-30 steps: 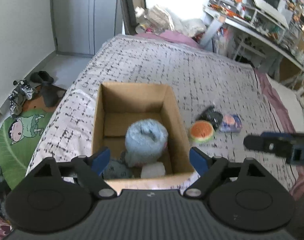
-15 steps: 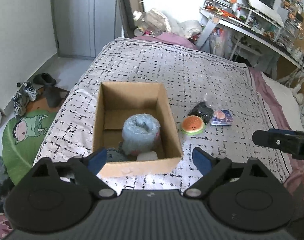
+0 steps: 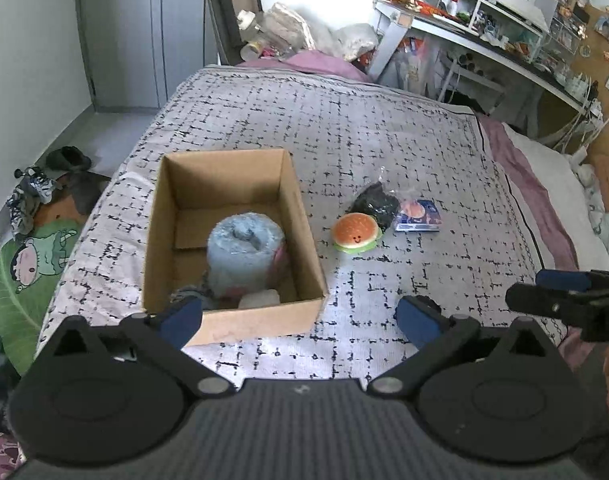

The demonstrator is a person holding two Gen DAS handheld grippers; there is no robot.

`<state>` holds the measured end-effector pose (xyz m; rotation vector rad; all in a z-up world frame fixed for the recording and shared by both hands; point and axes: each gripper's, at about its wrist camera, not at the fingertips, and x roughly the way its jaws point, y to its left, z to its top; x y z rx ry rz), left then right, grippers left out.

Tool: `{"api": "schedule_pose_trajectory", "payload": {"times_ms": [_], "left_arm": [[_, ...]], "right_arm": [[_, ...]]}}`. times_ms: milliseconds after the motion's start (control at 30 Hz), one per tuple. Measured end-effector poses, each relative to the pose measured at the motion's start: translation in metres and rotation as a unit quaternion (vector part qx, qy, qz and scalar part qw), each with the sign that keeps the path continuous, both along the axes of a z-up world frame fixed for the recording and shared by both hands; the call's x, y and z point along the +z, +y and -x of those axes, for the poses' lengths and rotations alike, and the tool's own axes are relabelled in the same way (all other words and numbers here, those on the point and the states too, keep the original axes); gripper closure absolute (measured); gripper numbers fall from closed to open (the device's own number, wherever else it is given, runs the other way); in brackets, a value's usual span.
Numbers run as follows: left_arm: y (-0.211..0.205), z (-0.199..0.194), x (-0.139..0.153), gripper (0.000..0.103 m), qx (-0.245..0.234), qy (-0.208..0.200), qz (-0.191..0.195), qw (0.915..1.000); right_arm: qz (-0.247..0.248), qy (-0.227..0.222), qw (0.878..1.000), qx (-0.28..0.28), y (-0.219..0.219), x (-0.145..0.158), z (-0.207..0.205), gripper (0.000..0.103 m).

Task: Organize soft objects
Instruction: 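Move the right gripper toward the black sock with the white tag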

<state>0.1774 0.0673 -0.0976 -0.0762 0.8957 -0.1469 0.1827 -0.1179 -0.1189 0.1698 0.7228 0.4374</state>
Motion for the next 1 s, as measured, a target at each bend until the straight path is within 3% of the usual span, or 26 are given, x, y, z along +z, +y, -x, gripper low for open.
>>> {"api": "schedule_pose_trajectory", "payload": {"times_ms": [400, 633, 1000], "left_arm": [[-0.024, -0.014, -0.014, 0.0, -0.038, -0.002, 0.001, 0.9993], [-0.044, -0.02, -0.027, 0.0, -0.066, 0.009, -0.023, 0.9975], [-0.052, -0.028, -0.036, 0.002, -0.07, -0.013, -0.031, 0.997]], "right_arm": [[0.016, 0.024, 1.0, -0.003, -0.005, -0.027, -0.003, 0.005], [0.019, 0.039, 0.999, -0.013, -0.005, -0.04, -0.01, 0.006], [0.014, 0.07, 0.997, -0.026, -0.001, -0.062, -0.03, 0.016]]}}
